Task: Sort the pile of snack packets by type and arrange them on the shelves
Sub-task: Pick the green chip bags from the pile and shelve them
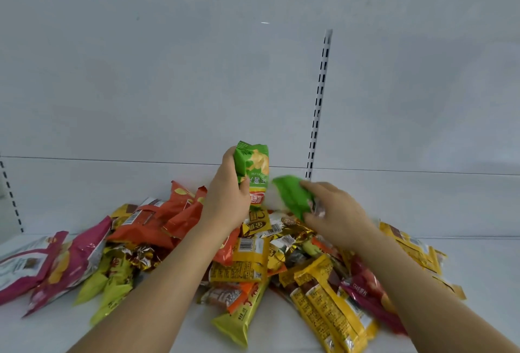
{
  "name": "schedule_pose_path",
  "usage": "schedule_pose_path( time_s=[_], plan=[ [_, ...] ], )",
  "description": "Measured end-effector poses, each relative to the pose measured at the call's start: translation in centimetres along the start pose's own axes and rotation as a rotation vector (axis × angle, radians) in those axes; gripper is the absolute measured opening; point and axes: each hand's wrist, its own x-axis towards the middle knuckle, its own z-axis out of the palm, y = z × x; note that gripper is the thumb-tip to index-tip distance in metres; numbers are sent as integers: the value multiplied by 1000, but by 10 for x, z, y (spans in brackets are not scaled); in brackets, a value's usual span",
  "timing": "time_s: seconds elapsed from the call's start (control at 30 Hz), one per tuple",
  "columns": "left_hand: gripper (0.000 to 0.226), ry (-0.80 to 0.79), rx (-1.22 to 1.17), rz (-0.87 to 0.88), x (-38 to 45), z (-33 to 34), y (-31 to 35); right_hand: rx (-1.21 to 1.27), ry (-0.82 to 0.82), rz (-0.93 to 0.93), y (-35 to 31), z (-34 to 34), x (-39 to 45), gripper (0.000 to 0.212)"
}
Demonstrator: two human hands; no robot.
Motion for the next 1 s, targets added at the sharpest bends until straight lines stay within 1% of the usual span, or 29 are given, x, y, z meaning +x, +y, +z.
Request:
schedule_pose_path(
  time_s=[0.1,0.13,0.2,0.27,0.3,0.37,0.4,0.43,0.47,0.53,0.6,0.67,0.73,0.83,0.93,1.0],
  plan=[
    [66,27,-4,6,1,-1,3,184,261,86,-4,-24,-3,69],
    [66,15,-27,11,0,1,6,227,317,94,-8,-30,-5,67],
    [63,-34,-133,16,-3,6,18,280,367,93,-22,-34,-11,64],
    [52,-114,-329,1,-8,13,37,284,376,65,-37,-31,-18,63],
    [46,-159,-462,-25,-12,18,47,220,379,34,-42,-28,-23,64],
    [35,-232,-770,-125,-18,25,64,11,388,-4,-45,-24,-32,70],
    [34,-265,-901,-177,-20,28,71,-47,394,3,-42,-25,-36,72],
    [37,-297,-1006,-209,-22,32,76,-54,386,15,-39,-27,-41,70],
    [42,-320,-1058,-210,-24,36,81,-13,370,19,-35,-30,-47,66],
    [47,-312,-996,-155,-28,46,92,139,307,1,-22,-36,-60,54],
    [40,-289,-906,-91,-33,59,105,232,277,21,-6,-44,-73,49],
    [36,-299,-874,-60,-38,74,118,251,343,81,11,-56,-87,53],
    [36,-331,-860,-46,-45,89,135,312,445,150,31,-69,-100,63],
    [35,-427,-914,-61,-58,116,170,453,509,237,71,-90,-126,80],
    [33,-603,-1018,-120,-73,156,214,670,510,249,121,-111,-159,80],
    [33,-688,-1066,-155,-87,189,250,705,513,255,159,-130,-185,79]
  ],
)
